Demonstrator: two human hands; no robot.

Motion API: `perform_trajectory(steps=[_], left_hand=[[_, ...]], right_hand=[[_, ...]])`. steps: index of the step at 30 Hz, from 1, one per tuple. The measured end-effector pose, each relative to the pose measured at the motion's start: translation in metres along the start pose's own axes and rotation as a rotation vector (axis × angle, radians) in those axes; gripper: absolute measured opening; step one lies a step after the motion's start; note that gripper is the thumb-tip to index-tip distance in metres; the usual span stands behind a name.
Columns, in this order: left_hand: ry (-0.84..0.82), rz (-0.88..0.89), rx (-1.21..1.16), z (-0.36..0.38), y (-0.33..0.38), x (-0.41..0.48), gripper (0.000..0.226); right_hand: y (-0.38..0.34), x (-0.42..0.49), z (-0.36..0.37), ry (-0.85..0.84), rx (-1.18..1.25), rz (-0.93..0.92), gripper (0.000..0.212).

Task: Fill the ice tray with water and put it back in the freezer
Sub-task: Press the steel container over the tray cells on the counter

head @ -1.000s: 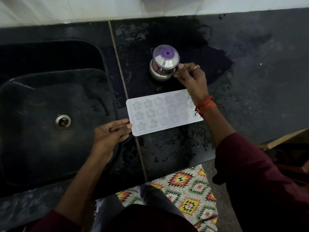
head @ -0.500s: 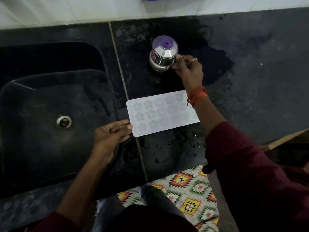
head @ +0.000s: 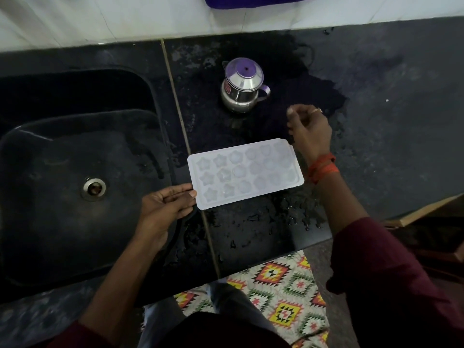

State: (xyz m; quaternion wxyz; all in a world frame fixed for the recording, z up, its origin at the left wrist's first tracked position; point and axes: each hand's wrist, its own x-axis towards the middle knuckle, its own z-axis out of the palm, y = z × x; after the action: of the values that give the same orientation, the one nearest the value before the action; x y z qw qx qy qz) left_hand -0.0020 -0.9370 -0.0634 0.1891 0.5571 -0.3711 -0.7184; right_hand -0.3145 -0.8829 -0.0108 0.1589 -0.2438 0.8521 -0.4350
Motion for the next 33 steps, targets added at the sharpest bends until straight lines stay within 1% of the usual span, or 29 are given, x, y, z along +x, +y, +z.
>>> perform_trajectory(steps=[3, 5, 7, 9, 11, 13, 16, 21, 26, 30, 33], left_hand=[[-0.012, -0.005, 0.011, 0.001, 0.003, 0.000, 0.010], [-0.009, -0.008, 0.009, 0.002, 0.004, 0.000, 0.009], [-0.004, -0.001, 0.013, 0.003, 0.005, 0.000, 0.008], [0.001, 0.006, 0.017, 0.004, 0.006, 0.000, 0.008], [0.005, 0.015, 0.021, 0.005, 0.006, 0.001, 0.008], [0.010, 0.022, 0.020, 0.006, 0.007, 0.001, 0.009], [0.004, 0.032, 0.019, 0.009, 0.008, 0.001, 0.010], [0.029, 0.054, 0.028, 0.013, 0.010, 0.002, 0.010], [0.050, 0.067, 0.034, 0.014, 0.009, 0.001, 0.009], [0.068, 0.072, 0.031, 0.015, 0.009, -0.002, 0.009], [0.085, 0.078, 0.023, 0.013, 0.008, -0.007, 0.009]], right_hand=[[0.016, -0.007, -0.019, -0.025, -0.242, 0.034, 0.021], [0.027, -0.011, -0.028, -0.089, -0.348, 0.100, 0.024], [0.038, -0.015, -0.035, -0.187, -0.389, 0.172, 0.026], [0.047, -0.019, -0.038, -0.289, -0.299, 0.249, 0.026], [0.054, -0.023, -0.039, -0.344, -0.182, 0.305, 0.022], [0.059, -0.023, -0.039, -0.373, -0.119, 0.323, 0.022], [0.062, -0.026, -0.040, -0.415, -0.011, 0.293, 0.024], [0.062, -0.030, -0.041, -0.418, 0.062, 0.253, 0.023], [0.068, -0.031, -0.040, -0.366, 0.092, 0.219, 0.023], [0.071, -0.033, -0.039, -0.340, 0.113, 0.224, 0.023], [0.070, -0.032, -0.040, -0.354, 0.124, 0.215, 0.022]])
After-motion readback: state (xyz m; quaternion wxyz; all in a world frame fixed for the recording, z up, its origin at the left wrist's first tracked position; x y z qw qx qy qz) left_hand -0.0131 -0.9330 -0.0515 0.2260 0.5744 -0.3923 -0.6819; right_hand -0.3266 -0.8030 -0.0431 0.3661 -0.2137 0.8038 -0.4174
